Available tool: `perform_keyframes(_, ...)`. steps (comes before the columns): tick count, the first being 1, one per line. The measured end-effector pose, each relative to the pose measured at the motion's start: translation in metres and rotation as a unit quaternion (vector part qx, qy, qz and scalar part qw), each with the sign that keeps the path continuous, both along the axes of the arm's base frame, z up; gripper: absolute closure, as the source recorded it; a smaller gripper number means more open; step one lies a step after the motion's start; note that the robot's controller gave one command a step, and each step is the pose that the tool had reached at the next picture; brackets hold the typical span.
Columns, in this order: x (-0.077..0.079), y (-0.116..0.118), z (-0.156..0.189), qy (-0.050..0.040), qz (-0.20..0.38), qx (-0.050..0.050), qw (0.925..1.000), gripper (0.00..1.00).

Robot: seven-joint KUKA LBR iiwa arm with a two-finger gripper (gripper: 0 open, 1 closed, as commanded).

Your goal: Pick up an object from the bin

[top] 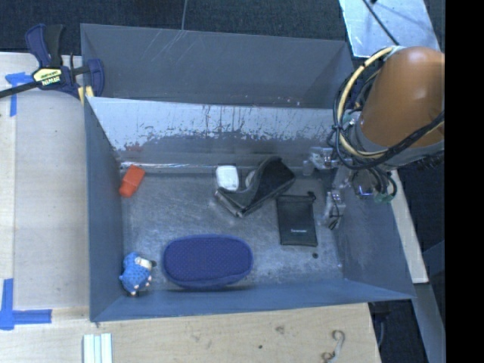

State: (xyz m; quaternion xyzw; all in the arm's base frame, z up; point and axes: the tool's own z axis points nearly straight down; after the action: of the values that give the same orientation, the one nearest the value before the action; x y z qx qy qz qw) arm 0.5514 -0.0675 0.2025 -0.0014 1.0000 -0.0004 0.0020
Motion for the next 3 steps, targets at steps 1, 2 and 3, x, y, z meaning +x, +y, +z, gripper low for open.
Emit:
perform_keyframes(1,0.031,-0.031,-0.033,-0.0004,0.082,0.0,0.9967,0.0)
perform_keyframes(2,-0.011,-0.046,-0.131,0.005,0.089,0.001,0.9961,0.0)
perform_keyframes(3,-0.008,-0.046,-0.126,0.0002,0.09,0.0,0.9959,1.0)
